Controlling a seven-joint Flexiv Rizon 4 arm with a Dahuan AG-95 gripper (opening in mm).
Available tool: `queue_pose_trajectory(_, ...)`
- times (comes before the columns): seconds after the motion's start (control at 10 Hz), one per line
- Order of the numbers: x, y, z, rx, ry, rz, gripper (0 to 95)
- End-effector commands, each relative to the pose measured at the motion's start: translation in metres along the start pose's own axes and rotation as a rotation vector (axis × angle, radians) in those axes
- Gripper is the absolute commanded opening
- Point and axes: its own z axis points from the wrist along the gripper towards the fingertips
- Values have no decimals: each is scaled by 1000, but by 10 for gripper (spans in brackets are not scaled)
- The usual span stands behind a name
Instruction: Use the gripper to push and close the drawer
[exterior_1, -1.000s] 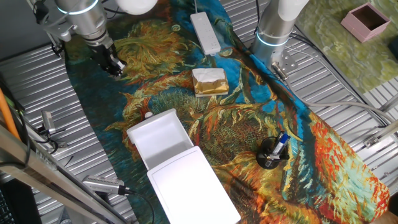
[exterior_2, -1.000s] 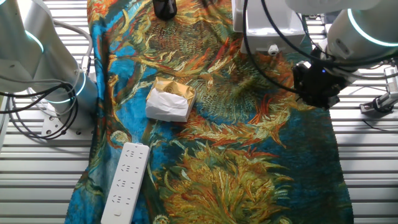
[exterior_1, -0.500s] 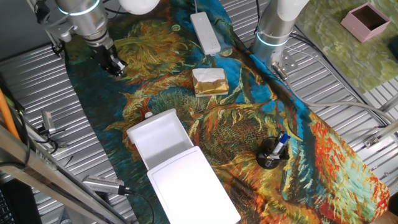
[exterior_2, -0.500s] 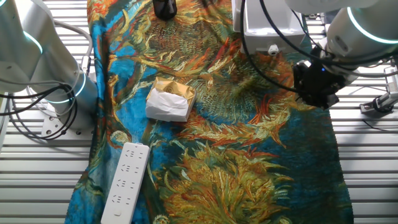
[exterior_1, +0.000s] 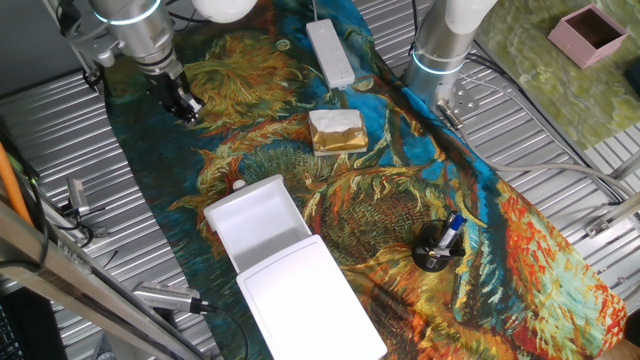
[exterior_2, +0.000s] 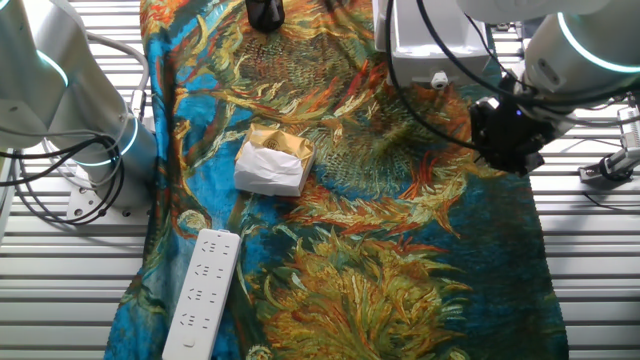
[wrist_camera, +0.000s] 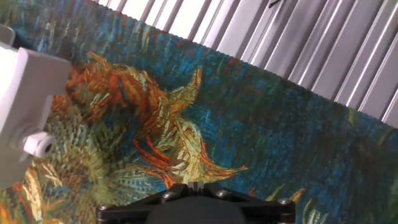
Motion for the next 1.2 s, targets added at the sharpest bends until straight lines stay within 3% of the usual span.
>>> queue_pose_trajectory(0.1, 0, 0, 0, -22, -13, -21, 0)
queue_pose_trajectory(0.3, 0, 0, 0, -35, -12, -13, 0)
queue_pose_trajectory(0.6, 0, 0, 0, -54, 17, 7, 0)
queue_pose_trajectory(0.8, 0, 0, 0, -72, 13, 7, 0)
queue_pose_trajectory(1.2, -1, 0, -2, -70, 14, 15, 0)
